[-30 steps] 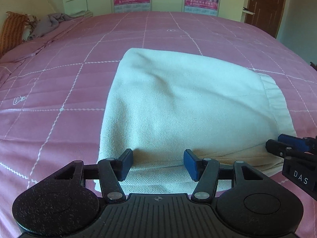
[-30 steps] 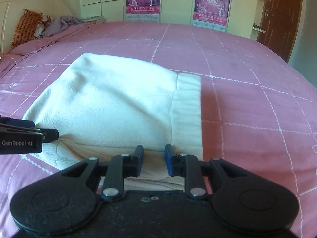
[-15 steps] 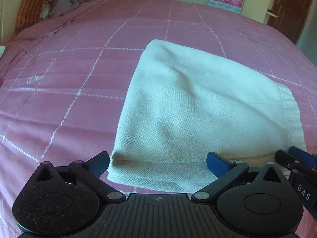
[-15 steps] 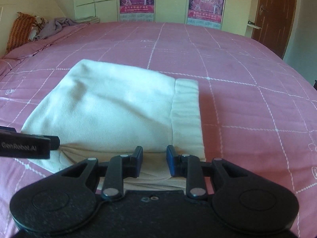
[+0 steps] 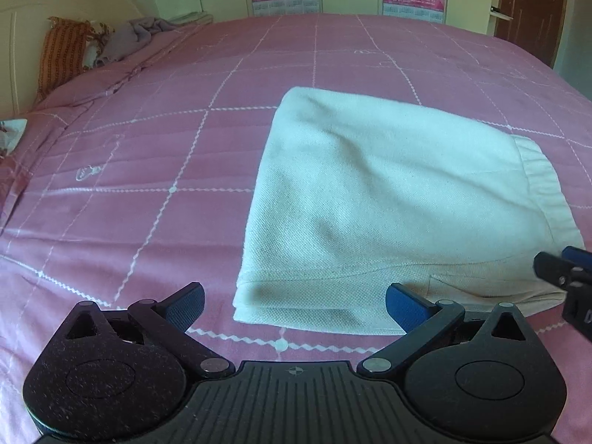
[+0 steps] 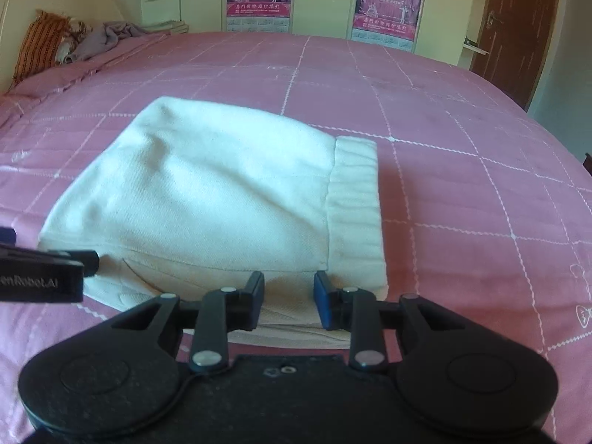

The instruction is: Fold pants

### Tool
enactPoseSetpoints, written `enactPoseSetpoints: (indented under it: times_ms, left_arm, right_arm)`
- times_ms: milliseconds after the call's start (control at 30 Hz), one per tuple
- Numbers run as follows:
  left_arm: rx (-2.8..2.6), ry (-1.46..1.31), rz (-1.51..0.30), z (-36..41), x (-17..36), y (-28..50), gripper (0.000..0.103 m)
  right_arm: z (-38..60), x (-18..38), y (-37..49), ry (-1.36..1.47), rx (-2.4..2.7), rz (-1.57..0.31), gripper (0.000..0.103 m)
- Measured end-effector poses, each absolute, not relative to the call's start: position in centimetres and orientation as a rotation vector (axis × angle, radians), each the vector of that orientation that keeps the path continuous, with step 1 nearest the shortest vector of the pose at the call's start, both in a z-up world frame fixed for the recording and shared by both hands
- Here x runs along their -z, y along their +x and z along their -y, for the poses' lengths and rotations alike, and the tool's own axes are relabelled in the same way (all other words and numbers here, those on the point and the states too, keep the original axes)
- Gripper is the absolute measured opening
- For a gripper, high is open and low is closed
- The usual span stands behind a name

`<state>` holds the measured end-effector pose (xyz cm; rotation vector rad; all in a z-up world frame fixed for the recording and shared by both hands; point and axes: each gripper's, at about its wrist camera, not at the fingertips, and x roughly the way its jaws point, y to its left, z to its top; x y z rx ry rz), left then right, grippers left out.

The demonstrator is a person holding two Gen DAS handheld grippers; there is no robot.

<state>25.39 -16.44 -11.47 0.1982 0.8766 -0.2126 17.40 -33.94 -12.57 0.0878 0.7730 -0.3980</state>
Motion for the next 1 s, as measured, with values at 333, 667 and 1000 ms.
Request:
enactPoseSetpoints:
  times_ms: [333,667,1000]
  left_arm:
    - [0.203,0.295,-0.711,14.4,4.3,18.2,0.103]
    - [0.254,0.277,-0.542,10.3,-3.0,6.9,0.103]
    - [0.319,0.283,-0.498,9.8,-6.9,-1.9,0.103]
  right_arm:
    - [32.9,9.4,9.8,0.204,0.368,-0.683,0.04]
    - [27.9,3.2,-2.1,0.177,0.274,-0.51,0.058]
    - [24.7,-0.9,-10.3,0.164,0.294,-0.371,0.086]
